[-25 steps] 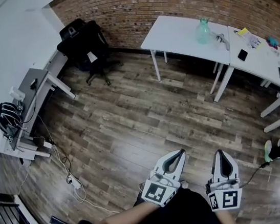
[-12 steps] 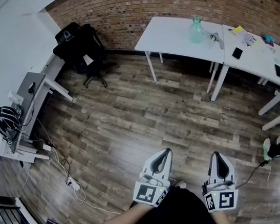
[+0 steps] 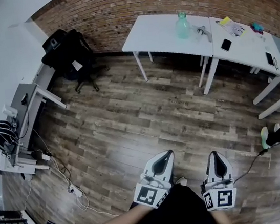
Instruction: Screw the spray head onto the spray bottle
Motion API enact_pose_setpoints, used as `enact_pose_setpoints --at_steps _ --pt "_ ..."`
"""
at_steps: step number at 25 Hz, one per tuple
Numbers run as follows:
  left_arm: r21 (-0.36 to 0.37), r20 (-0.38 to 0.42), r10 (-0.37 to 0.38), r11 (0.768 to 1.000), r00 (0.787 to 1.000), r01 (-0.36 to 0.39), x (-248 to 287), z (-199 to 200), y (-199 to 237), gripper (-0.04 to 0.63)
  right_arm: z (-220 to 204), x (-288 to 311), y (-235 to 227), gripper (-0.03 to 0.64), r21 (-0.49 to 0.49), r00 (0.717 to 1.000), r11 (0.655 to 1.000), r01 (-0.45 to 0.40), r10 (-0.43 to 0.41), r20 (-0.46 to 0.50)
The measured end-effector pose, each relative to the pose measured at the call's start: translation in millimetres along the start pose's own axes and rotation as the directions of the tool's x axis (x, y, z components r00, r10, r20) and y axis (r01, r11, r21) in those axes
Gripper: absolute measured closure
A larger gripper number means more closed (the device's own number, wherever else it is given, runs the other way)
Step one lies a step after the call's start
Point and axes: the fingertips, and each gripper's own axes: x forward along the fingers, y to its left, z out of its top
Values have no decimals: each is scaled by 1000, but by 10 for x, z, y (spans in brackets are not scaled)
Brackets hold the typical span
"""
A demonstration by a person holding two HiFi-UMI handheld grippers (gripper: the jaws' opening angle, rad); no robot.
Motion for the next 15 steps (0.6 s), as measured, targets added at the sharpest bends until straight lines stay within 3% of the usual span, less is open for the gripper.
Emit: enact_pose_setpoints --at_steps 3,8,15 --pt "-7 0 -16 1000 1000 16 87 -35 2 594 88 23 -51 609 -23 1000 1000 18 -18 18" --pt "-42 -15 -112 993 994 111 233 -13 -254 594 65 135 -36 609 -41 1000 999 18 -19 -11" --pt "-33 2 -77 997 997 77 311 37 21 594 89 355 17 609 -85 999 995 43 -45 -23"
